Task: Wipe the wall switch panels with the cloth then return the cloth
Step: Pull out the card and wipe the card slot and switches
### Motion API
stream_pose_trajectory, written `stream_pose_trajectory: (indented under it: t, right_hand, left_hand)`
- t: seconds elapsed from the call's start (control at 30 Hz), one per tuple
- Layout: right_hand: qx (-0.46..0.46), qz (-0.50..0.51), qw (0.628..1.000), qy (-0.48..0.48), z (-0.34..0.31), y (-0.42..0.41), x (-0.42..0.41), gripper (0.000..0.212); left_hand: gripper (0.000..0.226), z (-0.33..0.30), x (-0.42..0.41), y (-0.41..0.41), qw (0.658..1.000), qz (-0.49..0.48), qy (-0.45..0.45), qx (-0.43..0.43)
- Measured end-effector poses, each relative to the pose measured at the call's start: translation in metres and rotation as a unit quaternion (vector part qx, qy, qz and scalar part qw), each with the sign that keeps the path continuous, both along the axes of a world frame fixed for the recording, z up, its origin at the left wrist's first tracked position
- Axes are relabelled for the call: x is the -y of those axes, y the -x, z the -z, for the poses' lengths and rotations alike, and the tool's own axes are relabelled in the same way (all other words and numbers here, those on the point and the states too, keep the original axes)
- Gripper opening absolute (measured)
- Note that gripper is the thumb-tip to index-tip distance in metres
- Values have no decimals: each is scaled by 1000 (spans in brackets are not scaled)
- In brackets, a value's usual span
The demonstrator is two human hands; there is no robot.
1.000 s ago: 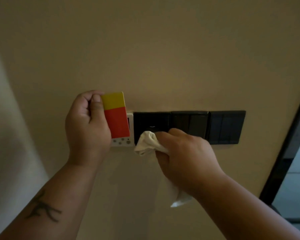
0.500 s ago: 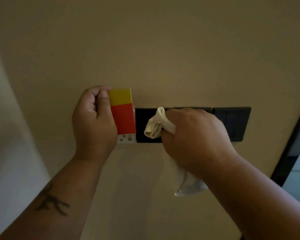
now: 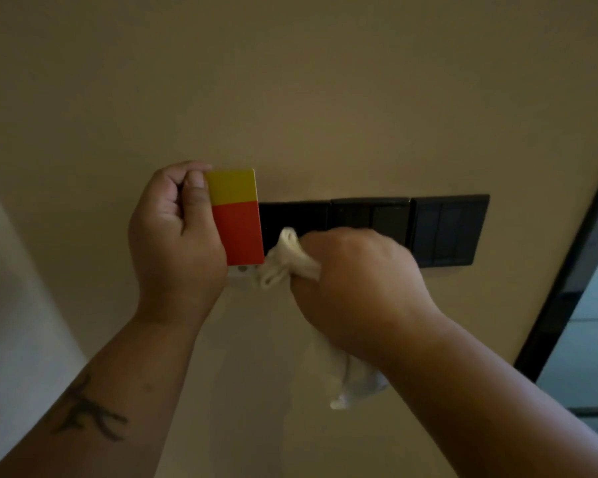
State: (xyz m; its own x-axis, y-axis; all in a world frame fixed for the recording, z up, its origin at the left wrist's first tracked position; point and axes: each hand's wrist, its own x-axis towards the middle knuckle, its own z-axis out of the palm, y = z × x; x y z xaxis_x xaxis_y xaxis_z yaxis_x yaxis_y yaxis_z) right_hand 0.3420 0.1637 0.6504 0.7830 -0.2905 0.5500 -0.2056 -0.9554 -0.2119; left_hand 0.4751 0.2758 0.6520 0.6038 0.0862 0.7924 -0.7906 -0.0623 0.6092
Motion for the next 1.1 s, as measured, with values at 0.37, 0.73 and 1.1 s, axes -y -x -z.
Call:
stream_pose_trajectory:
  t: [0.37,0.73,1.1]
  right_hand:
    - [30,-123,980,-153,14,16,15,42]
    - [192,-94,936,-280,19,12,16,13]
    - [180,-118,926,-310,32,7,8,48]
  left_hand:
    - [21,3,-4,11,989,123,-77,-39]
    - [21,13,-14,25,892,247,-365,-98]
    - [37,21,-18,29,884,285,-367,-51]
